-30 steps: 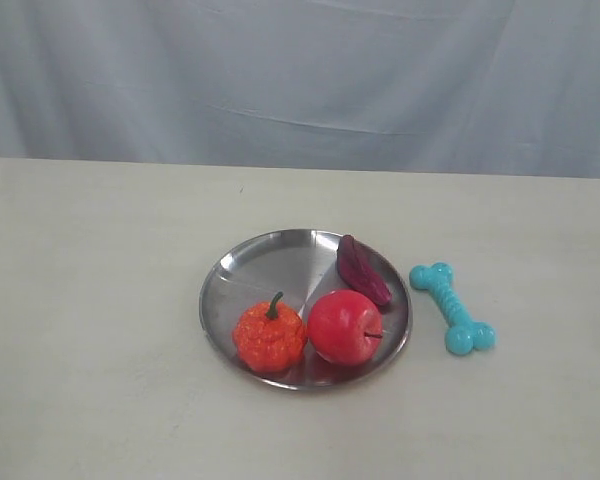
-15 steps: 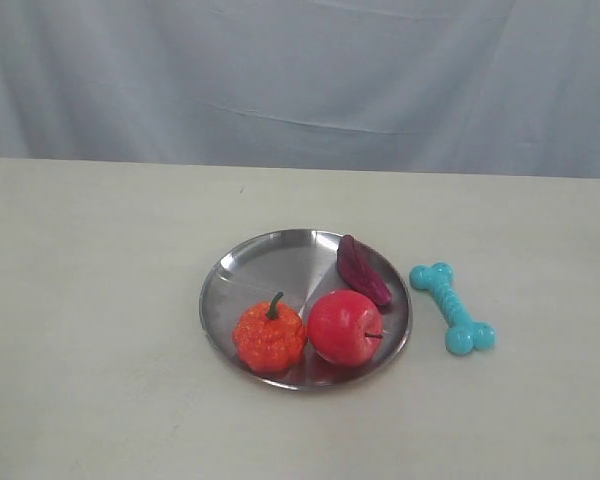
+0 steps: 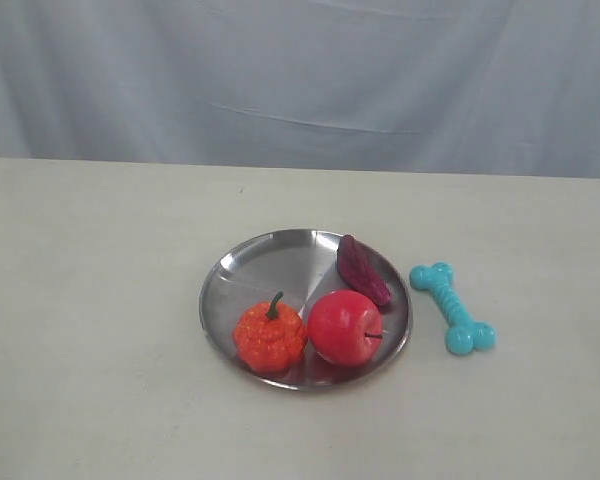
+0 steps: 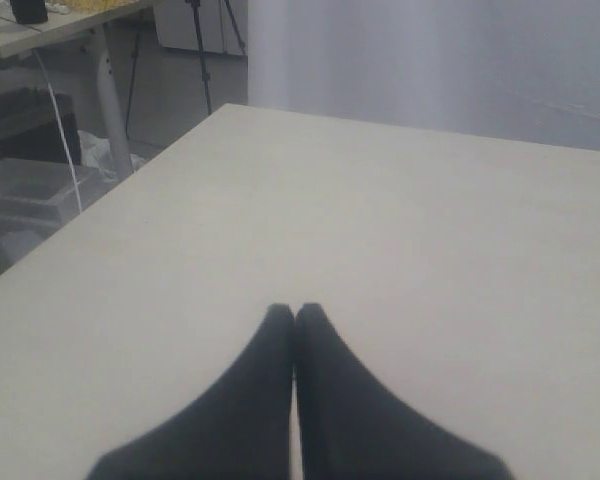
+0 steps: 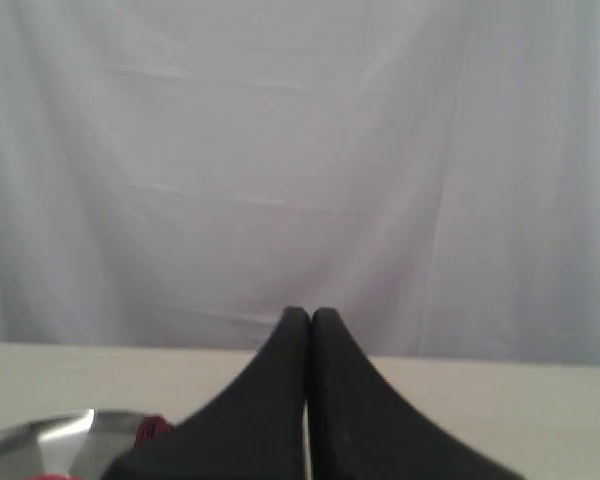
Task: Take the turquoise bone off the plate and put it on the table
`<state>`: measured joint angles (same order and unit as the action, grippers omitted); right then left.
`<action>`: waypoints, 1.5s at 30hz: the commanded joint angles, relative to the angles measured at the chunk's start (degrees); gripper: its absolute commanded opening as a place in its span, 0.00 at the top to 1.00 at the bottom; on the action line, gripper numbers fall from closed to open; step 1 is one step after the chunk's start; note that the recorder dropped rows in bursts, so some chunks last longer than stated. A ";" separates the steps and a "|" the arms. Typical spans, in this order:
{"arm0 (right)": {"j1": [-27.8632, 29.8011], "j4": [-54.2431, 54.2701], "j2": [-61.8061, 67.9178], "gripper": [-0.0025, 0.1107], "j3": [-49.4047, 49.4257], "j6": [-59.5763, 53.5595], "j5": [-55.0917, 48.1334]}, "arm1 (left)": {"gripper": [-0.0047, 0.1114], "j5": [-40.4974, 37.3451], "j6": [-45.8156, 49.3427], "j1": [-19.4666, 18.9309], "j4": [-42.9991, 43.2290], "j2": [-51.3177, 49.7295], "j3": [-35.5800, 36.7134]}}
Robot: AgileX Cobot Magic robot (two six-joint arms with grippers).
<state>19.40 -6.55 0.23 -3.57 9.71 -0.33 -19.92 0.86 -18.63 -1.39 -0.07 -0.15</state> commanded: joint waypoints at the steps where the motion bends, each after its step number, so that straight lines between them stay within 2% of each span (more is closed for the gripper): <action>1: 0.32 -0.02 -0.23 0.98 3.57 0.71 -0.85 | 0.96 0.31 -0.24 -0.15 -0.07 0.07 0.15; 6: 0.32 -0.02 -0.23 0.98 3.57 -0.33 -2.46 | 0.96 0.31 -0.24 -0.15 -0.07 0.07 0.15; 12: 0.32 -0.02 -0.23 0.98 3.57 -0.49 -9.37 | 0.96 0.31 -0.24 -0.15 -0.07 0.07 0.15; 18: -2.88 0.44 -0.23 0.98 3.57 -0.37 -12.45 | 0.96 0.31 -0.24 -0.15 -0.07 0.07 0.15; 23: -2.99 0.44 -0.23 0.98 3.57 -0.37 -19.48 | 0.96 0.31 -0.24 -0.15 -0.07 0.07 0.15; 45: -2.99 0.44 -0.23 0.98 3.57 -0.07 -19.76 | 0.96 0.31 -0.24 -0.15 -0.07 0.07 0.15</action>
<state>16.46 -6.08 0.23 -0.06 9.57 -20.09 -19.92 0.86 -18.63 -1.39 -0.07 -0.15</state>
